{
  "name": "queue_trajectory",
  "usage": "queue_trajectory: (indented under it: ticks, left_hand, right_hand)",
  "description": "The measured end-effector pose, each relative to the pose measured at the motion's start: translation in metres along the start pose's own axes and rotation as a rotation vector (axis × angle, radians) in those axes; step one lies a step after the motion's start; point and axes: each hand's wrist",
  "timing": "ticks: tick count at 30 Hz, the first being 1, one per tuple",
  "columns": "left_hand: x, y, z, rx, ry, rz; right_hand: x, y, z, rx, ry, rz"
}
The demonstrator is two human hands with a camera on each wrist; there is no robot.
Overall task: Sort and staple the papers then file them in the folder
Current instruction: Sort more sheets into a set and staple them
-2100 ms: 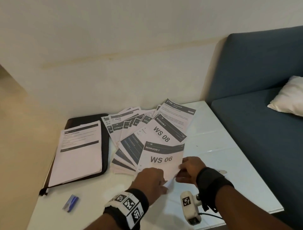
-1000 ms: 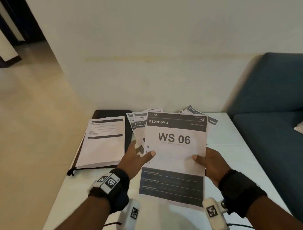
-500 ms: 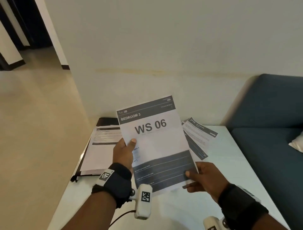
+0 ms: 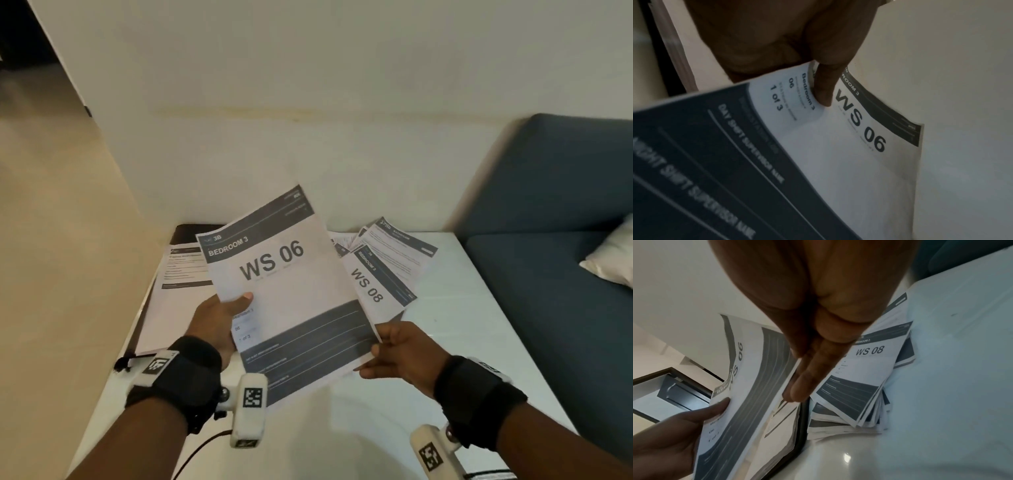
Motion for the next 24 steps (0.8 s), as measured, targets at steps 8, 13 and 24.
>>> queue_trajectory:
  ticks: [8,13,24]
  left_hand:
    - [-0.003,-0.002,0.013,0.143,0.248,0.386]
    - [-0.004,0.005,0.018,0.15,0.307,0.467]
    - [-0.007,0.007,0.02,0.134,0.234,0.461]
  right_hand:
    - [-0.008,-0.045,0.082,0.248,0.184,-0.363]
    - [-0.015,-0.091,0.144,0.833,0.176,-0.78]
    - [0.006,-0.126,0.193,0.878,0.321,-0.582]
Point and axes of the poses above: each hand's wrist, its own z-axis towards the middle knuckle, its own y-axis out of the palm, x = y × z, and after that the axes turned 14 degrees about y, right-handed
